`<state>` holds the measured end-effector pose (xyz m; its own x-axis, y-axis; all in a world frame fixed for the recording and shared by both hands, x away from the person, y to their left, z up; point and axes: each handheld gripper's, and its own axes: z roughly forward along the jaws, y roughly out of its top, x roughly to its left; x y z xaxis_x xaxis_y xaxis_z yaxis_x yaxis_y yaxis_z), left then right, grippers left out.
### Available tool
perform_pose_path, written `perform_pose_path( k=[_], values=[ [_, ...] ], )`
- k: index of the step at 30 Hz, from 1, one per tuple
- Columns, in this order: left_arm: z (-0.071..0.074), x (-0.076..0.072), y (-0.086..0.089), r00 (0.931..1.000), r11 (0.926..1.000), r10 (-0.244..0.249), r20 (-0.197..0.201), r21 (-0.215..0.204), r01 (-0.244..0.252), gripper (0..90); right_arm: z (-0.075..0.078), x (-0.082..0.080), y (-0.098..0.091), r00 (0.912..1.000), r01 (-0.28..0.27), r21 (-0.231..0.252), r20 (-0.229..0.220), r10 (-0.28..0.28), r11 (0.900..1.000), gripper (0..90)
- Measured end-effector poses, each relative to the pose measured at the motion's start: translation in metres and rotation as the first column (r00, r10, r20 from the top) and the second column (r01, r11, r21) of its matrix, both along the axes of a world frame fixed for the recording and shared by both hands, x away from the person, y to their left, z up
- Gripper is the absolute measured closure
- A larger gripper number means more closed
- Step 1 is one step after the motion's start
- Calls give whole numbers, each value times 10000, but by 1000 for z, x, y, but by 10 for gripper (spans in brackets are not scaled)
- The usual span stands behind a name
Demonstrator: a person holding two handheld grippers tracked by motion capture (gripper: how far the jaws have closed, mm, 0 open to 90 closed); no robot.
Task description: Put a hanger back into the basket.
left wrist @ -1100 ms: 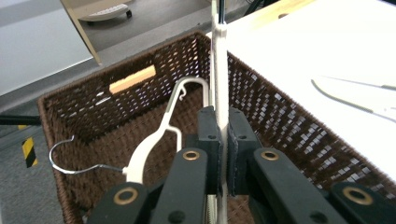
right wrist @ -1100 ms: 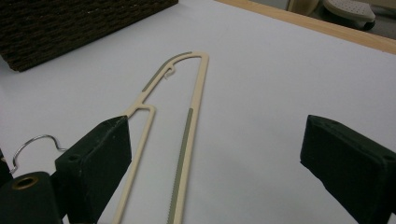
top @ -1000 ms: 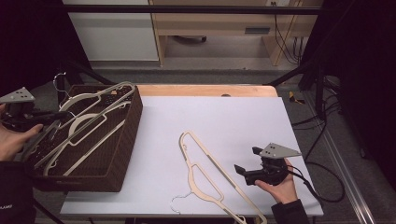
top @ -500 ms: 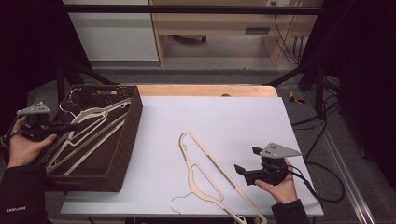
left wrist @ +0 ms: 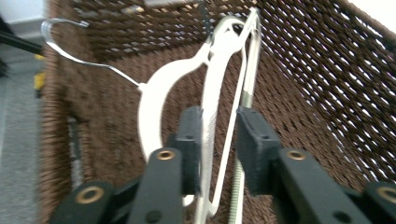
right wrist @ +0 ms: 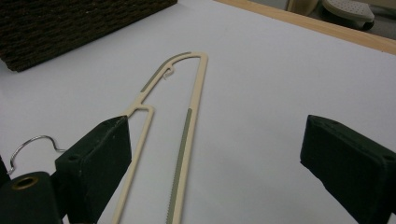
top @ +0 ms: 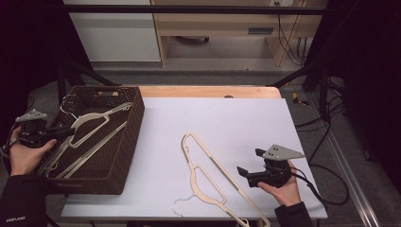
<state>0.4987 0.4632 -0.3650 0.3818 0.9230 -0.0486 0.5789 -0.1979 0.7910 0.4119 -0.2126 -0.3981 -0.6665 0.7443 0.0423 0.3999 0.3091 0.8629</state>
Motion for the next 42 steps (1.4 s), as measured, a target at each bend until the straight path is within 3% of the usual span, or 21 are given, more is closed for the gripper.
perform_pose_path(
  k=[4, 7, 9, 11, 17, 18, 24, 28, 31, 33, 35, 39, 40, 42],
  values=[
    [5, -8, -1, 9995, 9999, 149, 280, -54, -147, 664, -1, 0, 1, 10000, -26, 10, 37, 26, 10000, 89],
    [10, -15, -8, 9971, 9999, 68, 753, -101, -61, 611, -1, 0, 2, 10000, -71, 7, -29, 71, 10000, 88],
    [14, -21, -17, 9930, 9991, -126, 1176, -376, 171, 550, -2, 0, 3, 10000, -80, 4, 9, 80, 10000, 88],
    [18, -28, -29, 9852, 9977, -297, 1686, -550, 395, 468, -1, 0, 3, 10000, -66, 16, 64, 66, 10000, 87],
    [28, -46, -70, 9615, 9879, -971, 2570, -926, 1245, 267, 1, -1, 4, 9999, -21, 103, 168, 20, 9999, 81],
    [29, -49, -78, 9557, 9834, -1184, 2694, -1013, 1504, 246, 1, -2, 4, 9999, -8, 125, 151, 6, 9999, 81],
    [27, -62, -119, 9397, 9642, -1986, 2783, -1166, 2383, 155, 2, -3, 7, 9996, 30, 119, 277, -33, 9999, 81],
    [22, -73, -145, 9247, 9462, -2532, 2842, -1262, 2979, 137, 2, -5, 11, 9997, -23, 82, 234, 21, 10000, 79],
    [18, -80, -165, 9176, 9376, -2865, 2755, -1163, 3277, 132, 1, -5, 13, 9997, -92, 52, 211, 91, 9999, 79],
    [15, -85, -178, 9092, 9315, -3082, 2800, -1053, 3482, 129, 1, -6, 15, 9997, -141, 11, 216, 141, 9999, 79],
    [13, -90, -190, 8975, 9209, -3390, 2822, -956, 3779, 129, 1, -7, 18, 9997, -154, -20, 196, 154, 9999, 79],
    [6, -97, -210, 8809, 9025, -3949, 2609, -691, 4250, 127, 0, -9, 28, 9996, -280, -142, 100, 281, 9995, 82],
    [2, -99, -219, 8734, 8939, -4156, 2538, -635, 4438, 126, 0, -10, 31, 9993, -358, -145, 54, 359, 9993, 82],
    [0, -100, -223, 8702, 8902, -4231, 2522, -631, 4511, 126, 0, -12, 37, 9989, -460, -225, -20, 460, 9987, 83]
  ],
)
